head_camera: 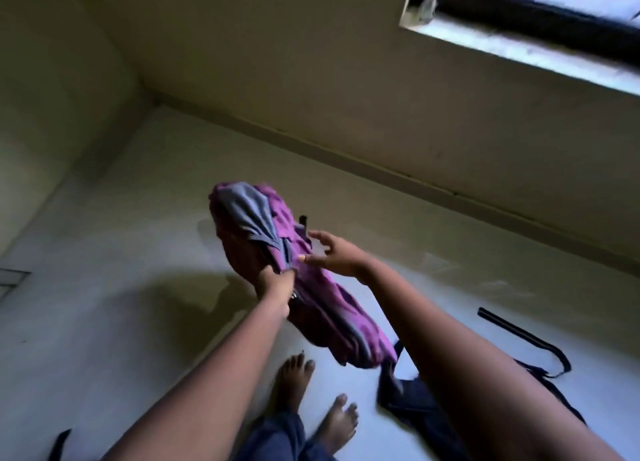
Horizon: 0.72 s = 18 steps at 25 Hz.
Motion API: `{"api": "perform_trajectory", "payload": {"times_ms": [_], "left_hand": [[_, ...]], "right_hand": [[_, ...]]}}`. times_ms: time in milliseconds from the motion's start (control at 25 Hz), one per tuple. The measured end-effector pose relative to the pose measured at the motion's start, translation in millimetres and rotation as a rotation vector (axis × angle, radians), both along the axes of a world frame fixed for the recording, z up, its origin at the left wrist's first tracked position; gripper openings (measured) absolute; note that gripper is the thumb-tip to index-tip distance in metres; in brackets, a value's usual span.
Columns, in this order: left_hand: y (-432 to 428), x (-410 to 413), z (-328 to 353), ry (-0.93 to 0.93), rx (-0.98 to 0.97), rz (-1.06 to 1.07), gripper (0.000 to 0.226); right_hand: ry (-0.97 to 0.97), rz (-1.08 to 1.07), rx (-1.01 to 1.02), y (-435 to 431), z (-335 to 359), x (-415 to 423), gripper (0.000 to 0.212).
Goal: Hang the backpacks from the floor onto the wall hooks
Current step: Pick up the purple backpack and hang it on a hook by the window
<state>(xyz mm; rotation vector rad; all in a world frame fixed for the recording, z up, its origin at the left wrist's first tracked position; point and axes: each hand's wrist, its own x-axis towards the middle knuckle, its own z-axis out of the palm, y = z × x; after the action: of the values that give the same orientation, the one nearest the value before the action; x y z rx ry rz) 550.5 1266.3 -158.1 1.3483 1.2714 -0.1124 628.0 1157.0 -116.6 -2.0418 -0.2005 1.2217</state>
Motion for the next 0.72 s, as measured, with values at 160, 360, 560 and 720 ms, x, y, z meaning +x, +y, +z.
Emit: {"api": "perform_trajectory", "payload": {"times_ms": [160, 360, 560, 720], "left_hand": [[40, -2, 78, -0.023, -0.247, 0.213, 0.047], [38, -23, 190, -0.283, -0.401, 0.057, 0.058], [-5, -90, 245, -0.115, 0.067, -0.35, 0.078], [6, -89, 280, 0.13, 0.468, -0.729, 0.087]], "right_hand": [[-0.241, 0.339, -0.224, -5, 80, -44, 0.072], [-0.493, 0.192, -0.329, 13, 169, -32, 0.037], [-0.324, 0.11, -0.156, 42, 203, -44, 0.04], [-0.082, -0.163, 0.049, 51, 214, -50, 0.028]]}}
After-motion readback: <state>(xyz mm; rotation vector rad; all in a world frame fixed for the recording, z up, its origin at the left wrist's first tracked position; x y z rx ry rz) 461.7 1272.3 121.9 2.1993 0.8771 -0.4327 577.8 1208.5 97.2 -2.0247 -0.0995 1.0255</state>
